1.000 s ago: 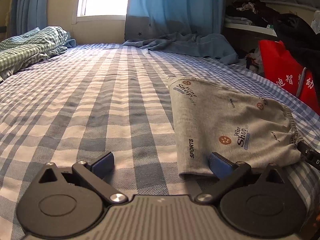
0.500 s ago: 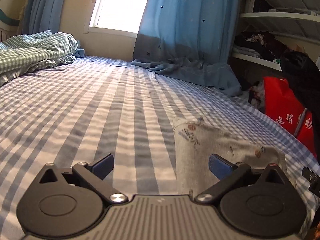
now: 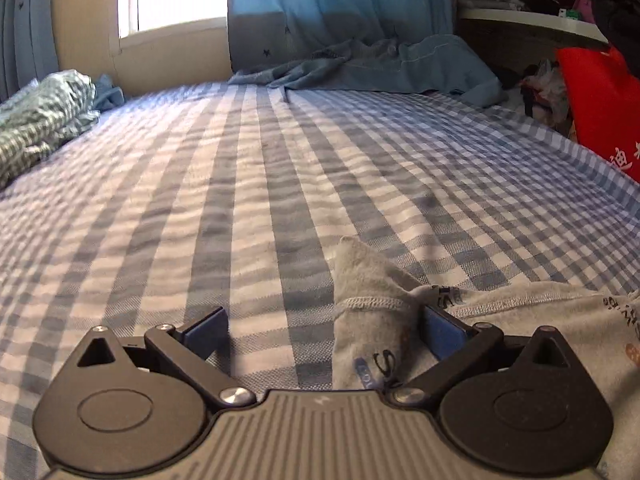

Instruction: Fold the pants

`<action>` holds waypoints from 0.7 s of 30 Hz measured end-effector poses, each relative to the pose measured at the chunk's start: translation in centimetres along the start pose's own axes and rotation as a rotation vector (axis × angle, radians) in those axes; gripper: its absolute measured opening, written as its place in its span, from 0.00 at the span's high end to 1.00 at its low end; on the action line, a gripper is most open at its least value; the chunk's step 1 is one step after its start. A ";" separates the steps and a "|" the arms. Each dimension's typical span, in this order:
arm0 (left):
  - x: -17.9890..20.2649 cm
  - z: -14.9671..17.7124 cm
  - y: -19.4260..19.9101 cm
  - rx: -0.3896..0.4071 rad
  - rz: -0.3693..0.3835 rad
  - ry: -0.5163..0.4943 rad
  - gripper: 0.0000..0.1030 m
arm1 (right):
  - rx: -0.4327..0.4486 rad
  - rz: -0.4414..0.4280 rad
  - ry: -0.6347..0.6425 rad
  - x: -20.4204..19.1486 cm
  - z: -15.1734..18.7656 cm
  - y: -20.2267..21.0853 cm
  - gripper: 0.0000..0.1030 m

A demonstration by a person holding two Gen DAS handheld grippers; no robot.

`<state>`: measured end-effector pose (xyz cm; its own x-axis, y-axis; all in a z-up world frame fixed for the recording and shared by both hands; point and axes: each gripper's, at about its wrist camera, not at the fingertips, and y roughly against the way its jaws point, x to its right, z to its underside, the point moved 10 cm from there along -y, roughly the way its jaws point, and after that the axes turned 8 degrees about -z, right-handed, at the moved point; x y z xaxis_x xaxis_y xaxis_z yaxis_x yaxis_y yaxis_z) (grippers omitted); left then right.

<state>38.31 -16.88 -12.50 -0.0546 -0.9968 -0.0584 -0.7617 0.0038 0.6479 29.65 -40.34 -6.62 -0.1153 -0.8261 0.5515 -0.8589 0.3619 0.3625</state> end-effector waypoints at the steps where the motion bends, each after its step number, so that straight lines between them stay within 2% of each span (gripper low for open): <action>1: -0.4 0.1 -0.2 -0.009 0.017 0.023 0.00 | 0.000 0.003 0.014 -0.1 -0.1 -0.1 0.01; 4: -0.6 0.4 -0.1 -0.005 0.016 0.019 0.00 | -0.012 0.007 0.059 -0.9 0.1 -1.0 0.01; 8: -1.2 0.1 0.7 -0.021 0.002 0.031 0.01 | 0.008 -0.020 -0.005 0.0 -0.1 -0.5 0.01; 10: -1.6 0.3 2.1 -0.034 -0.017 0.039 0.00 | 0.056 0.005 -0.049 0.9 -0.6 1.6 0.01; 14: -2.4 1.2 6.1 -0.029 0.026 0.061 0.00 | 0.105 -0.057 -0.080 0.8 -0.8 6.1 0.01; 18: -3.4 3.5 9.1 -0.036 0.043 0.118 0.00 | 0.083 -0.061 -0.099 0.1 0.8 9.3 0.01; 21: -3.9 5.7 10.3 -0.050 0.046 0.113 0.00 | 0.043 -0.046 -0.131 -0.3 2.7 10.8 0.01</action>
<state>26.98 -12.45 -9.87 -0.0137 -0.9983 0.0560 -0.7271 0.0484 0.6848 19.10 -37.36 -4.95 -0.1372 -0.8916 0.4315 -0.8851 0.3059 0.3508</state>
